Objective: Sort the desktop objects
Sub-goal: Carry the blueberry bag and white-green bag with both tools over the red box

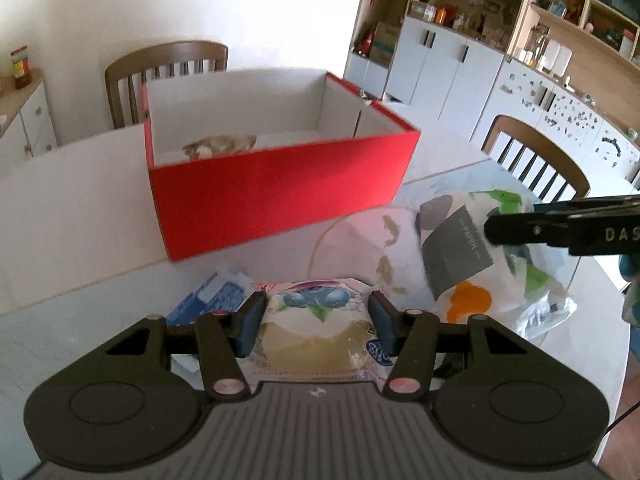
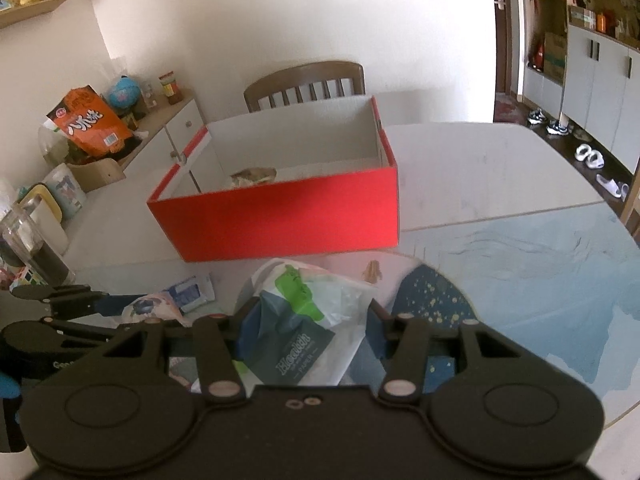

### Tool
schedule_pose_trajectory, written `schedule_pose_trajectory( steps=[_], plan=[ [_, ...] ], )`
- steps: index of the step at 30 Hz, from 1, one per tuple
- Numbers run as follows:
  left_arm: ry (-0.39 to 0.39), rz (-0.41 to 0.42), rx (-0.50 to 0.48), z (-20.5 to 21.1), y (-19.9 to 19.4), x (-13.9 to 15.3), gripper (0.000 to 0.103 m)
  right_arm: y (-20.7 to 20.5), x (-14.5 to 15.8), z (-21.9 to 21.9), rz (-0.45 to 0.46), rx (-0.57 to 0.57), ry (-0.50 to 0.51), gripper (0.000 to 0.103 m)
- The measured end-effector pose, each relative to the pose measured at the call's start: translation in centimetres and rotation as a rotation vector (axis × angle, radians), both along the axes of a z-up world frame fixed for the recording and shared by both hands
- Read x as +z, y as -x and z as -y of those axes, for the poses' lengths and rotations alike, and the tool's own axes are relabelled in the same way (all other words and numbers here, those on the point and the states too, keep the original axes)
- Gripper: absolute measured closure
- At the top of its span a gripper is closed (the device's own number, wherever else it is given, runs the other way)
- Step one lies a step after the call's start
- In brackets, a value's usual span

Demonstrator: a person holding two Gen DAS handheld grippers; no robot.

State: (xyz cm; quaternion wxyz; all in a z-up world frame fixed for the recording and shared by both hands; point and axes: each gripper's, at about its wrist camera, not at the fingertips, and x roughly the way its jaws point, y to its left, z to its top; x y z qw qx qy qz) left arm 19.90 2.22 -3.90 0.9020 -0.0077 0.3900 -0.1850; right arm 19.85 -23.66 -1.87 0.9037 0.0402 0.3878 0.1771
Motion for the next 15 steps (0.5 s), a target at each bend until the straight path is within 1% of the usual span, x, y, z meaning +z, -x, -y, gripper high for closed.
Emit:
schedule_pose_trajectory(
  steps=[6,15],
  plan=[
    [0.012,0.033,0.002,0.6,0.1,2.6,0.048,0.1,2.0,0.1,0.030,0.009,0.001,0.050],
    [0.009,0.087,0.001,1.3,-0.3,6.4,0.048,0.1,5.3,0.5,0.079,0.016,-0.003,0.050]
  ],
)
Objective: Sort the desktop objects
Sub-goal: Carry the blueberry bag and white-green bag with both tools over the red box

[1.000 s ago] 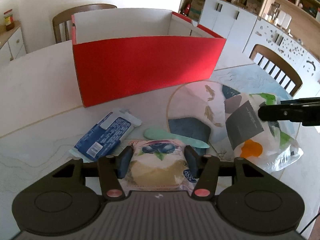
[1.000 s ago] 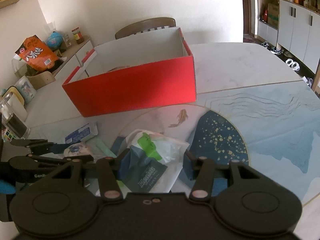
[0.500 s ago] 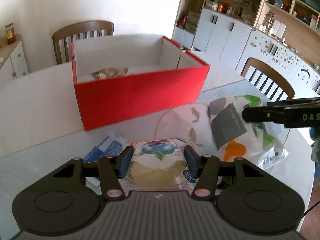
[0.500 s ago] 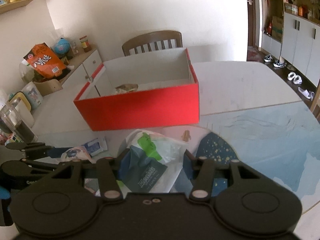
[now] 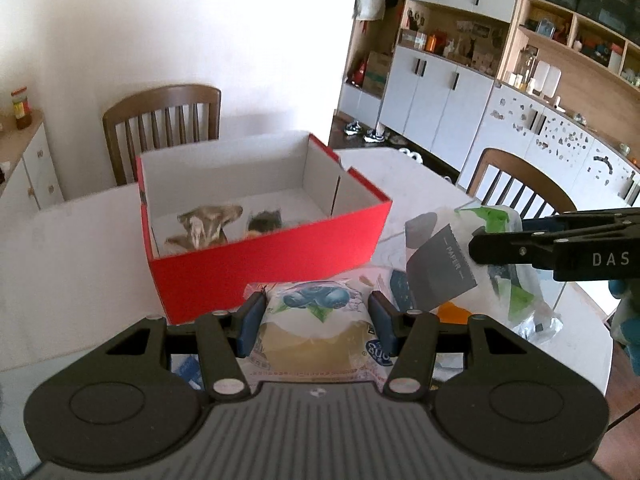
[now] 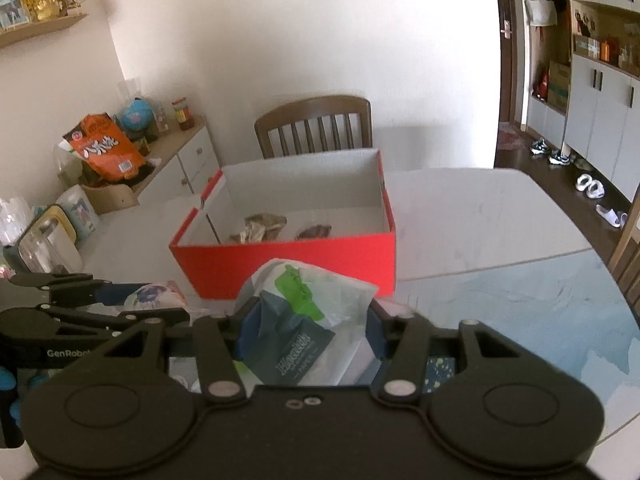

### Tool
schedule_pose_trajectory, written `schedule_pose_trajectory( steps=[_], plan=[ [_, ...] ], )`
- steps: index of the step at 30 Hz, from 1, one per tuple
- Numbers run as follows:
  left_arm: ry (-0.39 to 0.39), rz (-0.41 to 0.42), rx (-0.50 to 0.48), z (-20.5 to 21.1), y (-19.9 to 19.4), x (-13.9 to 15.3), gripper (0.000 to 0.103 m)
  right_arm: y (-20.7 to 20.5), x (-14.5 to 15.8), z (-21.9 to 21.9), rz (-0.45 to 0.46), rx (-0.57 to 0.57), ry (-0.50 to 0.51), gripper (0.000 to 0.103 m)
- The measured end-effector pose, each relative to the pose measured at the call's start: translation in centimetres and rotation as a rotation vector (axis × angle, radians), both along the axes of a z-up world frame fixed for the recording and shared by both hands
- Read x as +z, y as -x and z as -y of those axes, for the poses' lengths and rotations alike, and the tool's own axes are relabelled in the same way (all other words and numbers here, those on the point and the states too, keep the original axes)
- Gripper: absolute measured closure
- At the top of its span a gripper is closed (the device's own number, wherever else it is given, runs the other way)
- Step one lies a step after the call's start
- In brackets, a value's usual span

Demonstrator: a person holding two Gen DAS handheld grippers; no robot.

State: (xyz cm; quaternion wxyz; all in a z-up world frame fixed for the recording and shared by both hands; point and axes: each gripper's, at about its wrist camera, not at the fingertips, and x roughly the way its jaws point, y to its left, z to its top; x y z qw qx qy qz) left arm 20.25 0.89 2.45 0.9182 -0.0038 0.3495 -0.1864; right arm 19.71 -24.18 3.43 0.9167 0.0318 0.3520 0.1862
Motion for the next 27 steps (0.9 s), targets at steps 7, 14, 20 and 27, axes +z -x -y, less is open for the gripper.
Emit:
schedule_pose_trajectory(
  steps=[7,14,20,27],
  plan=[
    [0.006,0.037,0.000,0.2,-0.6,2.6,0.048,-0.4,2.3,-0.4,0.039,0.017,0.003,0.050],
    [0.001,0.063,0.004,0.1,-1.7,4.2,0.048,-1.7,3.5,-0.7,0.056,0.017,-0.008,0.050],
    [0.001,0.093,0.022,-0.1,-3.4,5.4,0.048,-2.9,4.5,-1.3,0.087,0.025,0.011,0.050],
    [-0.002,0.124,0.043,-0.3,-5.6,6.6,0.048,-5.2,5.6,-1.9,0.125,0.032,0.021,0.050]
  ],
)
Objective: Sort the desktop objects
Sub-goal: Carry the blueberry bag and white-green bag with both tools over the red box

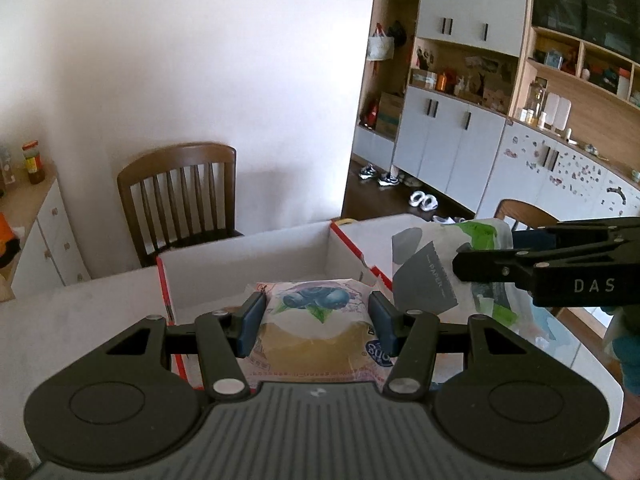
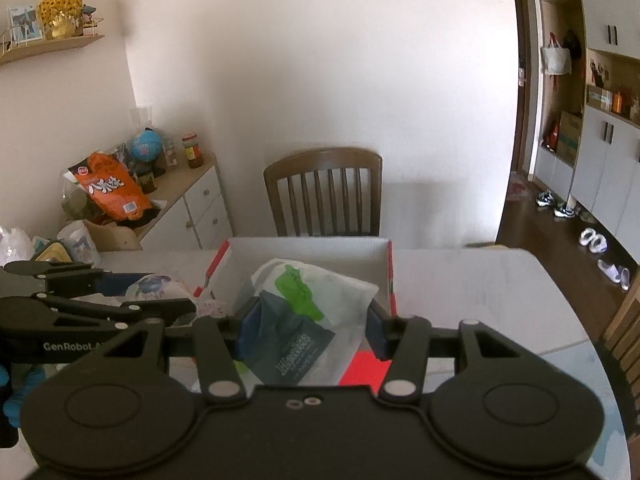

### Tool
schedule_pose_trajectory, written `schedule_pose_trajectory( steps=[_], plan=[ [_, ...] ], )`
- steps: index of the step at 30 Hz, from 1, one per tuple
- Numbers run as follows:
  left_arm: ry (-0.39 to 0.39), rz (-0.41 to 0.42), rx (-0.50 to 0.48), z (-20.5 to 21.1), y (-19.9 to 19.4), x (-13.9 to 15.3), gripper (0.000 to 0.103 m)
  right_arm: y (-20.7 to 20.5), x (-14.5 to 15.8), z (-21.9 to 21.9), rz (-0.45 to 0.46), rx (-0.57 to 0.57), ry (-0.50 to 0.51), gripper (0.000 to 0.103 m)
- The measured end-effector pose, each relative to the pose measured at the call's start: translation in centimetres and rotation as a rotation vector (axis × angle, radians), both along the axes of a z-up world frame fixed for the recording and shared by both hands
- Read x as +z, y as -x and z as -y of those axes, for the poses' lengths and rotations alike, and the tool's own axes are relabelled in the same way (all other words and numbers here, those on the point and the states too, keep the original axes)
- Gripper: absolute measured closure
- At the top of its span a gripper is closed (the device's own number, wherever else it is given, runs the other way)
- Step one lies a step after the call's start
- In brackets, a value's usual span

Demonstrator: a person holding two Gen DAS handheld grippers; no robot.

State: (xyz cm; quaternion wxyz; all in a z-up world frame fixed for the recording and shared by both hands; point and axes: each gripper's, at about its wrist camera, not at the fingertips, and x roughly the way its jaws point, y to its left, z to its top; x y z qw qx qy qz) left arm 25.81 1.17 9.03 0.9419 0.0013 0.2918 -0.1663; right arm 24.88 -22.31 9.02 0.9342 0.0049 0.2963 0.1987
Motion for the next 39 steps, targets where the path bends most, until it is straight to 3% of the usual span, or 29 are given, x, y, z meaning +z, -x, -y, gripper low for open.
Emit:
schedule_pose_trajectory(
  steps=[18,39],
  plan=[
    [-0.021,-0.006,0.044,0.0,-5.9,-0.3,0.048,-5.6,-0.2,-0.9,0.028,0.014,0.019,0.050],
    [-0.094,-0.108,0.099,-0.4,-11.9,-5.1,0.048,-11.6,-4.0,-1.7,0.000,0.007,0.063,0.050]
  ],
)
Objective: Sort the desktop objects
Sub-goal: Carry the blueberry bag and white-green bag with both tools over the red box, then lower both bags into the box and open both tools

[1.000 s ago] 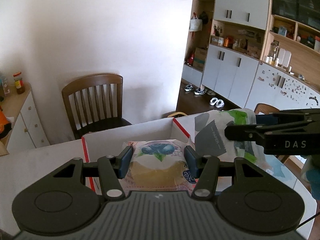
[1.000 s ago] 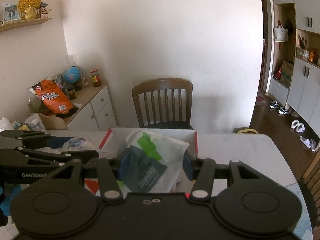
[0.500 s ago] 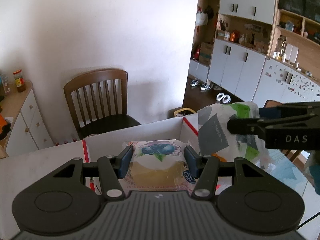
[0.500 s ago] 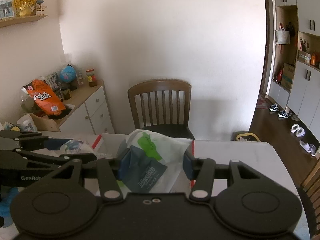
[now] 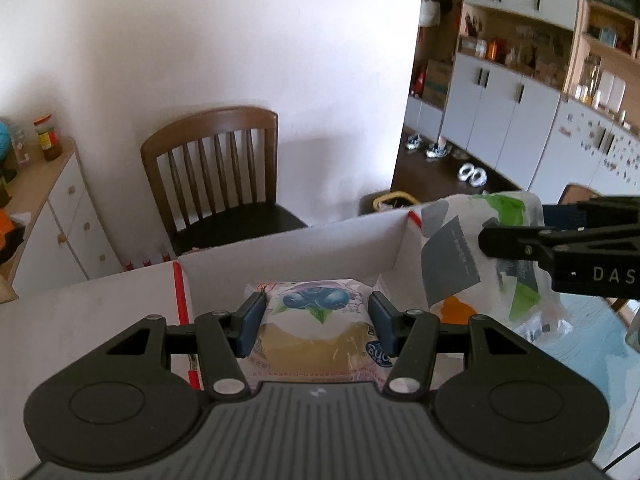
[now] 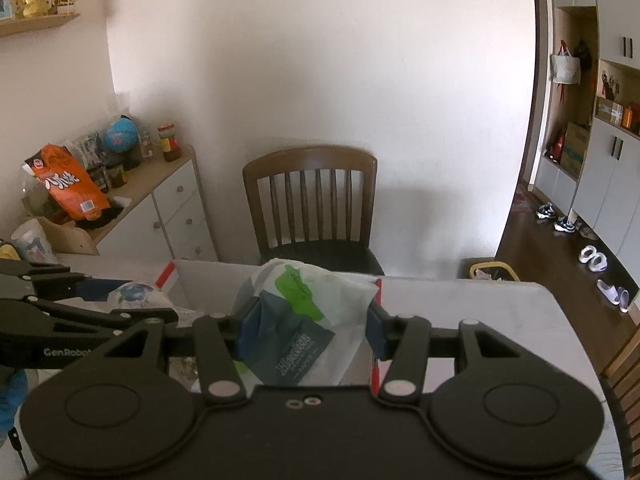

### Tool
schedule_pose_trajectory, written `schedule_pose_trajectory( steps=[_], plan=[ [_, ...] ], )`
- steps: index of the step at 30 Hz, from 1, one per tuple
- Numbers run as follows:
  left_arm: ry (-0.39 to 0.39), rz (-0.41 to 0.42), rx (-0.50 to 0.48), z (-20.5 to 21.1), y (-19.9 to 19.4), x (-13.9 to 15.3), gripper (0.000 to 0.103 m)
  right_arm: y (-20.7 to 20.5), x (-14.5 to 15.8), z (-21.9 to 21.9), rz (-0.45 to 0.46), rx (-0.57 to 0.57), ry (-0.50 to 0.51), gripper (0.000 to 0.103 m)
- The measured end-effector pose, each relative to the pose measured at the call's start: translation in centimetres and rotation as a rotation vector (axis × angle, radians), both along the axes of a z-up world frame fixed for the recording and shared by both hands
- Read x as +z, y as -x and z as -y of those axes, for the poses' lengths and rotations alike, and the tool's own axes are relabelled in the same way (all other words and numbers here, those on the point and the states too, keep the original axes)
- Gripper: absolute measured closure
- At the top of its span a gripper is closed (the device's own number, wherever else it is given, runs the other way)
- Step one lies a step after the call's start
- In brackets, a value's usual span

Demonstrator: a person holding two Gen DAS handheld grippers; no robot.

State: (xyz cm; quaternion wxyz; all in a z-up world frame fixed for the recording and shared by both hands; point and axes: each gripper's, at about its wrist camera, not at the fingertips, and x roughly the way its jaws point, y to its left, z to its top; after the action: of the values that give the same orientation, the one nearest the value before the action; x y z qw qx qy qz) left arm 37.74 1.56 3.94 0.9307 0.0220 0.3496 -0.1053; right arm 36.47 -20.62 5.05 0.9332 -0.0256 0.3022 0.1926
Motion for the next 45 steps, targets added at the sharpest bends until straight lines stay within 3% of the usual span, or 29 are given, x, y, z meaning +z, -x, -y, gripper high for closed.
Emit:
schedule_pose_trajectory(
  steps=[29,38,45],
  plan=[
    [-0.235,-0.093,-0.030,2.3,-4.8,-7.3,0.047,-3.0,-7.7,-3.5,-0.068,0.057,0.179,0.050],
    [-0.224,-0.127,-0.014,2.2,-5.1,-8.6,0.047,-2.5,-9.1,-4.7,-0.040,0.125,0.260,0.050],
    [-0.203,-0.153,-0.013,2.3,-5.3,-8.9,0.047,-2.8,-9.7,-4.9,-0.059,0.132,0.266,0.050]
  ],
)
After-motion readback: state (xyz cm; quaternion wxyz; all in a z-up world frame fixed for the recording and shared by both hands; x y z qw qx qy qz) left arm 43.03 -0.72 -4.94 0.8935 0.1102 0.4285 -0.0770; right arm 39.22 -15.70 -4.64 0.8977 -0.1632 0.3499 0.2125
